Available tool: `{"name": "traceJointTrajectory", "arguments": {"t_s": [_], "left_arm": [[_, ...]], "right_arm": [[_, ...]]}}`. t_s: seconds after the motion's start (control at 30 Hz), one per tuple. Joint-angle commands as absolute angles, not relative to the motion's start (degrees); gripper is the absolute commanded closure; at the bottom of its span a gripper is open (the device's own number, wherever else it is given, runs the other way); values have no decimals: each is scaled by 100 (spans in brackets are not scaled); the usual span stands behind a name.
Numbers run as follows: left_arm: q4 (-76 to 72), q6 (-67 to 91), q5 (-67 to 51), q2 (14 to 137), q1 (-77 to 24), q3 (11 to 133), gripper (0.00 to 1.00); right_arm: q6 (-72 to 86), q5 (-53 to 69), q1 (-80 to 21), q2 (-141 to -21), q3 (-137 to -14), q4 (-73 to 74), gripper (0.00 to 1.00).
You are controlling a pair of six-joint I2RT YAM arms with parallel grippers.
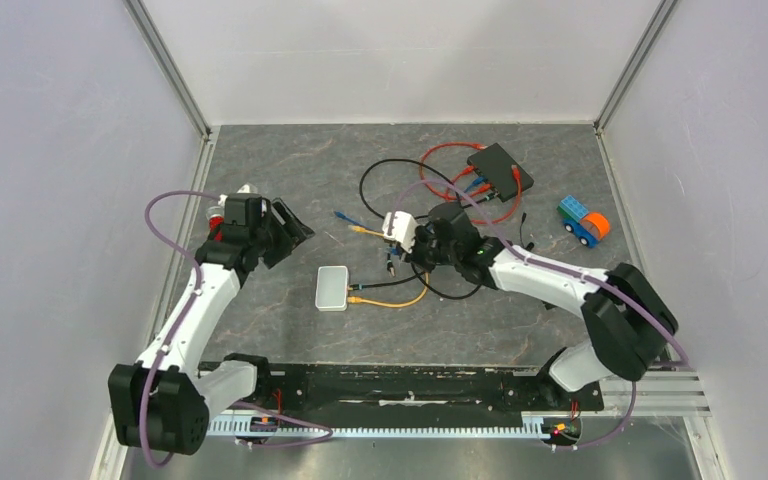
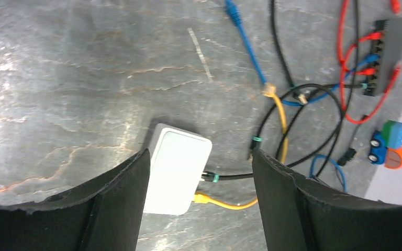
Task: Insert the plug into the switch port
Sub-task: Insert the connector into the switch port.
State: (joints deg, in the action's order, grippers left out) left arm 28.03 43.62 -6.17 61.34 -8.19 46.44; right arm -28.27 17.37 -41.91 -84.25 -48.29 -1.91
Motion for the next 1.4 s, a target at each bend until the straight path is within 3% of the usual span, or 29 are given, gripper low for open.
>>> {"name": "traceJointTrajectory", "arguments": {"t_s": [0.0, 0.53, 0.97, 1.37], "left_arm": [[3194, 3890, -698, 6450, -530, 4411, 24], [2663, 3355, -2189, 7834, -18, 3968, 36], [2307, 3409, -2905, 8499, -18, 4018, 48], [2199, 3401, -3105, 8765, -18, 4049, 52]], "right_arm": [[-2679, 1209, -4502, -8915, -5442, 194, 100], [-2873, 880, -5356, -10823, -6773, 579, 100], [-3027, 653, -5548, -11370, -7400, 1006, 100], [-3123, 785, -5581, -11471, -7498, 1014, 100]]}}
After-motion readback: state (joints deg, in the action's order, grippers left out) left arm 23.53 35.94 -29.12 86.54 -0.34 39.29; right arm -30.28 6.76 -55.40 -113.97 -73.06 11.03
